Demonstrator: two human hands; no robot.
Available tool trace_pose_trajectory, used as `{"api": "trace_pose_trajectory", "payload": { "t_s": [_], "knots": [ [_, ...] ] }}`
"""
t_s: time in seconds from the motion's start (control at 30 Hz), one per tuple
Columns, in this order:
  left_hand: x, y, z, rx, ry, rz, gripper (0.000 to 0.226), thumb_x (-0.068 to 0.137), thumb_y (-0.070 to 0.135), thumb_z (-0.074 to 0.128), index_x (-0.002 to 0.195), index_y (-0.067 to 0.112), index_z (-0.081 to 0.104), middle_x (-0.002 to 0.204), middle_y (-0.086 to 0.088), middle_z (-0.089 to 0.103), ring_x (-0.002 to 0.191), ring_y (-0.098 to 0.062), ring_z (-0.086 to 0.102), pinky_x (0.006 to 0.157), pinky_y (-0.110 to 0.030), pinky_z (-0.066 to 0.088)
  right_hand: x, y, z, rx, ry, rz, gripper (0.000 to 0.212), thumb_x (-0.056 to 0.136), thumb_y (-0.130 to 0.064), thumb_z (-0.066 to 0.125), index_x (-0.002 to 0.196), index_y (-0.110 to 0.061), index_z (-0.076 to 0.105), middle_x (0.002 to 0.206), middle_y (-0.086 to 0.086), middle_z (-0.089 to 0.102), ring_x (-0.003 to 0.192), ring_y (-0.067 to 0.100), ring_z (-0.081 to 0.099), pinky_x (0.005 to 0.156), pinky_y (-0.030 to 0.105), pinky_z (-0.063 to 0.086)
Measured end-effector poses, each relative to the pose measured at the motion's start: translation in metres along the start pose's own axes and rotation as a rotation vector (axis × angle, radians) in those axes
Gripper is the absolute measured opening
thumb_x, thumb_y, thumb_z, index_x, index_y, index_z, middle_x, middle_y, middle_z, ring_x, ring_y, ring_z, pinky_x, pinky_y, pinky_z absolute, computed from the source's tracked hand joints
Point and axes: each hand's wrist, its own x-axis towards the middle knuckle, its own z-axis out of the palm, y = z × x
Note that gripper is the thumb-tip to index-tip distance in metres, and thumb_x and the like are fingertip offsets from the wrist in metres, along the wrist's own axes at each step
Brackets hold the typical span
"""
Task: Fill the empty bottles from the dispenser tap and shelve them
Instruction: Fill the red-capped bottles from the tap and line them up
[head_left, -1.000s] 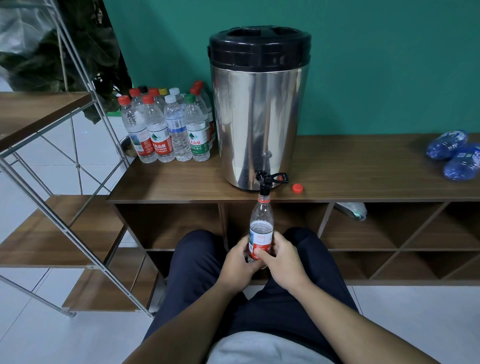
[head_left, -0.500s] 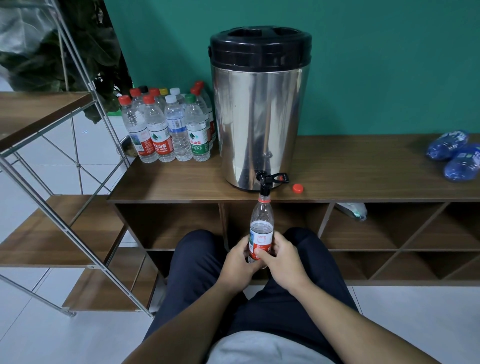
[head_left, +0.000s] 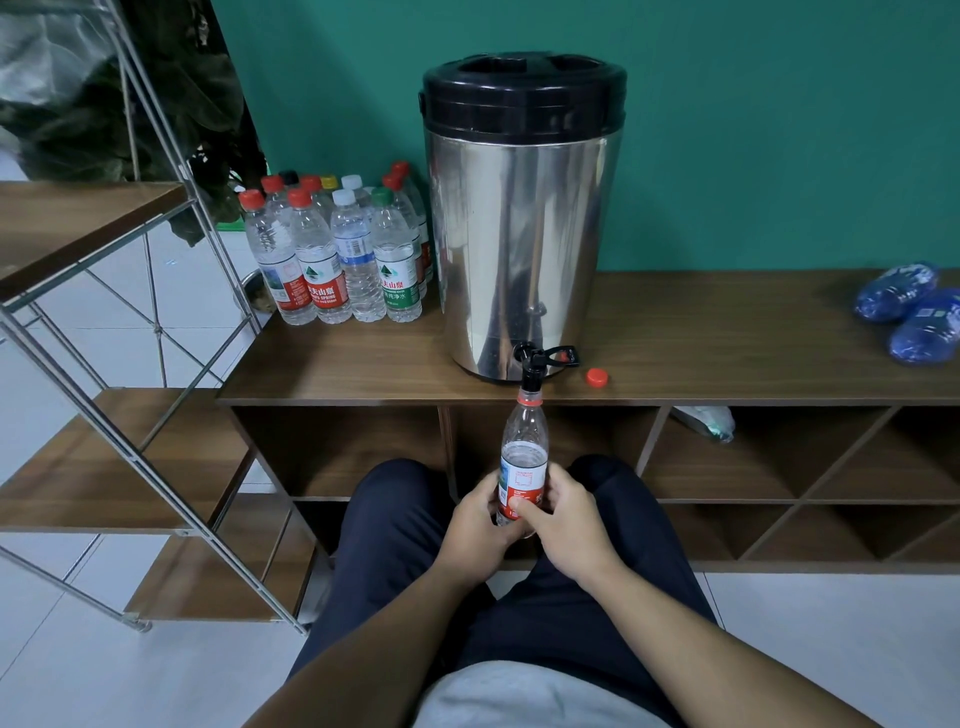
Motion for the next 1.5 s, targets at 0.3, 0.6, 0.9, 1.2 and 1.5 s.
{"api": "trace_pose_trajectory", "payload": {
  "t_s": [0.3,0.6,0.9,1.2,1.5],
  "knots": [
    [0.0006,-0.0002,-0.0001,-0.007,-0.002,-0.001,0.059,0.093,0.003,0.087,0.144,0.022,0.068,0.131,0.003,0.08,0.124,-0.015,0.076,0.111,-0.045,0.061,-0.0008,0.0,-0.0013,-0.005,-0.005,0.0,0.049,0.093,-0.018,0.087,0.137,-0.03,0.069,0.119,-0.015,0.08,0.111,0.002,0.076,0.092,0.034,0.067],
    [0.0,-0.0004,-0.0001,0.0,-0.006,-0.009,0.059,0.094,0.007,0.088,0.145,0.027,0.068,0.132,0.005,0.08,0.125,-0.014,0.075,0.111,-0.046,0.061,0.0003,0.0014,-0.0003,0.013,-0.009,0.005,0.05,0.093,-0.017,0.087,0.137,-0.03,0.068,0.119,-0.014,0.08,0.112,0.003,0.076,0.095,0.036,0.066],
    [-0.0001,0.0001,-0.0003,0.0,-0.003,-0.004,0.056,0.094,0.007,0.087,0.144,0.024,0.068,0.131,0.005,0.08,0.124,-0.014,0.076,0.11,-0.044,0.061,0.0002,0.0024,-0.0003,0.019,-0.008,0.003,0.049,0.092,-0.018,0.087,0.136,-0.029,0.069,0.118,-0.013,0.081,0.111,0.005,0.077,0.095,0.037,0.066],
    [0.0001,0.0,0.0003,-0.013,-0.001,-0.002,0.057,0.093,0.005,0.088,0.144,0.022,0.068,0.131,0.003,0.08,0.124,-0.014,0.076,0.11,-0.042,0.062,0.0005,0.003,0.0,0.004,-0.01,0.005,0.054,0.093,-0.022,0.088,0.142,-0.03,0.066,0.124,-0.014,0.079,0.115,0.004,0.075,0.097,0.036,0.066],
    [-0.0002,0.0,0.0003,-0.01,-0.001,0.006,0.059,0.094,0.007,0.088,0.146,0.024,0.067,0.133,0.006,0.079,0.125,-0.012,0.075,0.109,-0.037,0.061,0.0003,0.0031,-0.0006,0.0,-0.006,0.001,0.051,0.093,-0.022,0.087,0.139,-0.031,0.067,0.121,-0.013,0.08,0.113,0.004,0.076,0.094,0.037,0.067]
  ]
}}
